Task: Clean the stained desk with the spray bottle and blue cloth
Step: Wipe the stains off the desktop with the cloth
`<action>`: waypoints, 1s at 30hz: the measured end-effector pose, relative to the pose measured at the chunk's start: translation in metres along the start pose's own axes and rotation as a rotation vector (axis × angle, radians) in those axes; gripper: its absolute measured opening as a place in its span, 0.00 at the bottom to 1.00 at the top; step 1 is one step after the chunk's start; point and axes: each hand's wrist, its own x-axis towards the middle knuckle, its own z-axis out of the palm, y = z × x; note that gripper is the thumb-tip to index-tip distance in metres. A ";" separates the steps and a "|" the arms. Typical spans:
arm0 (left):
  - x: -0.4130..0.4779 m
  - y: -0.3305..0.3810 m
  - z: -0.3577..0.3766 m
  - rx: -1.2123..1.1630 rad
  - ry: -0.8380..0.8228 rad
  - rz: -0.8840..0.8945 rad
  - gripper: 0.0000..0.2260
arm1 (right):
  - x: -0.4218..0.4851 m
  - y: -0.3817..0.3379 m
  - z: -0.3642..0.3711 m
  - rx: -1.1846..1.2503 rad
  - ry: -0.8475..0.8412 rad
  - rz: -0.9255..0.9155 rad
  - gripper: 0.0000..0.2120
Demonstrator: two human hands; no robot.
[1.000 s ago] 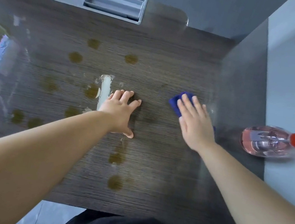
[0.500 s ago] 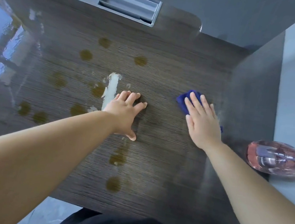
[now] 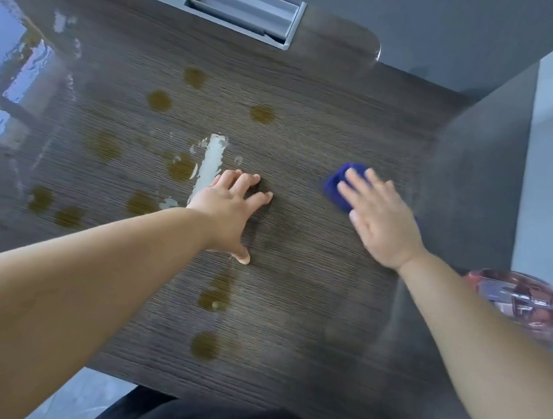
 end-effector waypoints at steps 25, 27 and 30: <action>0.002 -0.078 -0.024 -0.123 0.171 -0.174 0.50 | 0.042 -0.121 0.009 0.007 -0.083 -0.011 0.23; 0.004 -0.078 -0.022 -0.121 0.125 -0.138 0.52 | 0.036 -0.090 0.007 -0.002 -0.054 0.051 0.24; 0.007 -0.074 -0.018 -0.102 0.045 -0.126 0.56 | 0.063 -0.070 0.006 0.086 0.041 0.572 0.23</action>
